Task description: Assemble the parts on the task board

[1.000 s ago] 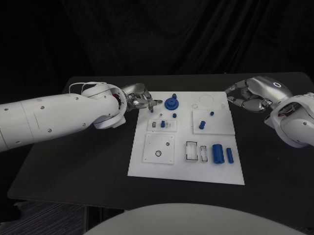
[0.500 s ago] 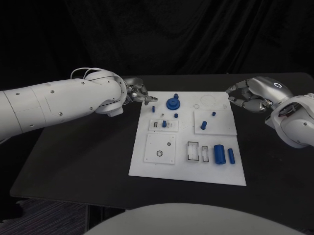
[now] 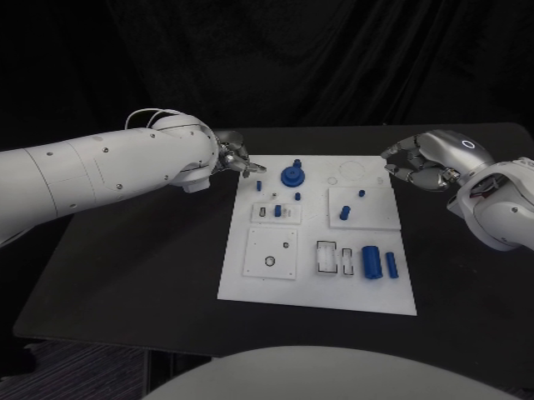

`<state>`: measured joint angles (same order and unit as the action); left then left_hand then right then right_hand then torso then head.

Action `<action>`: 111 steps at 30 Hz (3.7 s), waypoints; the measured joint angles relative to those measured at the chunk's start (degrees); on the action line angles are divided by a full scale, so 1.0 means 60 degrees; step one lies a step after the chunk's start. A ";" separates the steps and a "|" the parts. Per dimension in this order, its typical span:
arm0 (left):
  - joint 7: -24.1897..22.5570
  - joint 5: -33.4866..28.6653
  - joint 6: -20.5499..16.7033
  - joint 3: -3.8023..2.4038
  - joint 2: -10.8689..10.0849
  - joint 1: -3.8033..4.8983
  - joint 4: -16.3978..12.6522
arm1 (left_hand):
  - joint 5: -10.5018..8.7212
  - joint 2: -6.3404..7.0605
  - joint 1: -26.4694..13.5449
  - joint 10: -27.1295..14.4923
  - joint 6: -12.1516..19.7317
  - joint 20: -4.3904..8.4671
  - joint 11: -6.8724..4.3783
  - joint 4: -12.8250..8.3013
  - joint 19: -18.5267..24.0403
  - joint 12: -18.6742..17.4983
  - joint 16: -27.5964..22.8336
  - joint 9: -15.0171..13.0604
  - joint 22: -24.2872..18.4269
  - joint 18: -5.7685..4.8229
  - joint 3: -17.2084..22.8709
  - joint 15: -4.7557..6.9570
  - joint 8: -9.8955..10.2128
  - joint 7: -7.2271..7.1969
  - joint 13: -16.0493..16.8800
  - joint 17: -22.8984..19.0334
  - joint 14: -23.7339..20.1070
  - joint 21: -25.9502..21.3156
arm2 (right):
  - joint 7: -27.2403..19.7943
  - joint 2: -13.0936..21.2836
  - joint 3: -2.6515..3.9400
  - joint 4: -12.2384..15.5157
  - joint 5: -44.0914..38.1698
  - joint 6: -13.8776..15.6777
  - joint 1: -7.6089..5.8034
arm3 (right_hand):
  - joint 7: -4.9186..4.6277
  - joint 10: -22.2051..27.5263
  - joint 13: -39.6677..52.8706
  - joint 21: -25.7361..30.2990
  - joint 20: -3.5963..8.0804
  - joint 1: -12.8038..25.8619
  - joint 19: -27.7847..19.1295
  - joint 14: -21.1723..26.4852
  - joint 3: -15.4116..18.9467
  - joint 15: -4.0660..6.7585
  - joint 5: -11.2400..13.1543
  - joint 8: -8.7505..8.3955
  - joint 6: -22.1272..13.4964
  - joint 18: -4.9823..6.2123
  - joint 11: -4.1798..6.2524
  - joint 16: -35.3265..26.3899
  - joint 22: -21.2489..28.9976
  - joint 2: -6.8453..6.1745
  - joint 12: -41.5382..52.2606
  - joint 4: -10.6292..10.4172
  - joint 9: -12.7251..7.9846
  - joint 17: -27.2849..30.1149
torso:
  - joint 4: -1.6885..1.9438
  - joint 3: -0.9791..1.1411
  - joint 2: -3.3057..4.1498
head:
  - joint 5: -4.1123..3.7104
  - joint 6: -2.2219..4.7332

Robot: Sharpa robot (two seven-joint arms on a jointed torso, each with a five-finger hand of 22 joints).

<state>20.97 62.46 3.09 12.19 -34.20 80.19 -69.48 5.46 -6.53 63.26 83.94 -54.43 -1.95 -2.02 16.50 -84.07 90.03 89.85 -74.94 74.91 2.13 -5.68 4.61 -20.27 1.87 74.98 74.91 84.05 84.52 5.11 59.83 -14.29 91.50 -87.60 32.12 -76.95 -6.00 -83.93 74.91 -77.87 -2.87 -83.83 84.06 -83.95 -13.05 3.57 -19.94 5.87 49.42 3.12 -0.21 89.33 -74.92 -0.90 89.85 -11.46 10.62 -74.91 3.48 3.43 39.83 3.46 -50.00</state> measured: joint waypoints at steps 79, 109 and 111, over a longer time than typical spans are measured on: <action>-0.0548 0.0036 0.0685 0.0000 0.0719 -0.0453 0.1070 | 0.1547 -0.0247 0.0640 -0.0006 0.0147 -0.0175 0.0199 -0.0052 0.0035 0.0000 0.0000 0.0248 0.0000 0.0002 -0.0048 -0.0209 0.1255 0.0217 0.0002 0.0000 0.0001 -0.0240 | 0.0067 0.0059 0.0003 0.0079 0.0003 -0.0166 0.0000 | 0.0000 0.0000 0.0000 0.0000 0.0000 0.0000 0.0000 0.0000 -0.0081 0.0000 -0.0041 -0.0035 0.0000 0.0000 0.0000 0.0001 0.0002 0.0000 0.0000 0.0027 -0.0026 0.0000 | 0.0006 0.0013 -0.0019 | -0.0129 0.0000; -0.0733 0.0027 0.0653 -0.0001 0.0829 -0.0516 0.1191 | 0.3260 -0.0047 0.1700 -0.0040 0.0027 -0.0175 0.0234 -0.0168 0.0035 0.0041 0.0000 0.0403 0.0000 0.0003 0.1210 -0.0209 0.1752 0.0167 0.0019 0.0000 0.0000 -0.0310 | 0.0126 0.0147 0.0003 0.0150 0.0003 -0.0270 0.0000 | 0.0000 0.0000 0.0002 0.0037 0.0000 0.0039 0.0000 0.0000 -0.0255 0.0000 -0.0358 -0.0075 0.0000 -0.0001 0.0000 0.0000 0.0002 0.0038 0.0001 0.0118 -0.0051 0.0000 | 0.0005 0.0014 -0.0011 | -0.0232 0.0000; -0.0738 0.0026 0.0649 -0.0004 0.0819 -0.0516 0.1185 | 0.3490 0.0068 0.1839 -0.0040 0.0027 -0.0175 0.0234 -0.0208 0.0035 0.0040 0.0000 0.0385 0.0000 0.0003 0.1519 -0.0208 0.1811 0.0167 0.0015 0.0000 0.0001 -0.0310 | 0.0128 0.0147 0.0003 0.0144 0.0003 -0.0281 0.0000 | 0.0000 0.0000 0.0002 0.0037 0.0000 0.0039 0.0000 0.0000 -0.0266 0.0000 -0.0397 -0.0074 0.0000 0.0000 0.0000 0.0001 0.0002 0.0038 0.0001 0.0107 -0.0051 0.0000 | 0.0001 0.0015 -0.0011 | -0.0232 0.0000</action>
<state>16.54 62.61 6.99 12.17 -29.29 77.10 -62.37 26.40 -6.12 74.29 83.70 -54.26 -3.00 -0.61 15.25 -83.86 90.27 89.85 -72.63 74.91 2.14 3.43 3.36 -9.40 2.87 75.07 74.91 84.05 82.66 5.88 60.71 -14.28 92.36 -87.59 30.44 -76.95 -6.00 -83.93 74.93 -77.65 -2.87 -83.60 84.06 -83.95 -14.64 3.57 -22.32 5.42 49.42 3.12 -0.21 89.34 -74.90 -0.67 89.85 -10.82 10.32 -74.91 3.48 3.52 39.76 2.07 -50.00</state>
